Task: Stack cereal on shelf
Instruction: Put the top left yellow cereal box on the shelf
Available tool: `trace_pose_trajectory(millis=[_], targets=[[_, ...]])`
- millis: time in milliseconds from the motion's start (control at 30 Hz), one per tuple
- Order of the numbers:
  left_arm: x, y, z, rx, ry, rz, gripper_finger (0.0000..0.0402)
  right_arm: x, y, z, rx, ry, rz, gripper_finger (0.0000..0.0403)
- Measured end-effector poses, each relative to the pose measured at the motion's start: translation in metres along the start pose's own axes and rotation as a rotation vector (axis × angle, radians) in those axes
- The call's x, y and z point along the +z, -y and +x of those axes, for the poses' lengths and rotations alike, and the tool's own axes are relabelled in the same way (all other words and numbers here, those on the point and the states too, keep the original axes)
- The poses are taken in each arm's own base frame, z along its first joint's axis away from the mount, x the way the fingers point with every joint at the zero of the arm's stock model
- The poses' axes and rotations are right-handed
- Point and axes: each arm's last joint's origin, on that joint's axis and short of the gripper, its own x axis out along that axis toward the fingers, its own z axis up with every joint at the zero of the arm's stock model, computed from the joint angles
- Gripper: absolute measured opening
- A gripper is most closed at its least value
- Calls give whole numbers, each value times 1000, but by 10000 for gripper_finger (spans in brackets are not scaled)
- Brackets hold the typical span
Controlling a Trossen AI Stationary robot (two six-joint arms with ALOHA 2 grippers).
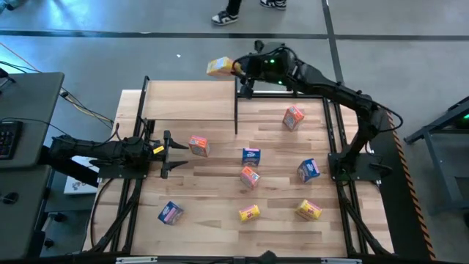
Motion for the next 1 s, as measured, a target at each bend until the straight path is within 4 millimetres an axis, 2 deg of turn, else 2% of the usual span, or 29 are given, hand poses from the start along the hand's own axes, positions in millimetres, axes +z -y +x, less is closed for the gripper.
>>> trace_pose_trajectory(millis=[233,467,667,1000], targets=[[0,0,0,-1,0,0,251,-23,-12,31,56,-116,-22,162],[0,0,0,-3,1,0,251,-44,-14,52,84,-211,-35,162],[0,0,0,-3,1,0,251,-56,-12,55,106,-290,-43,162],[0,0,0,-3,0,0,251,-62,-10,58,116,-315,-49,162]])
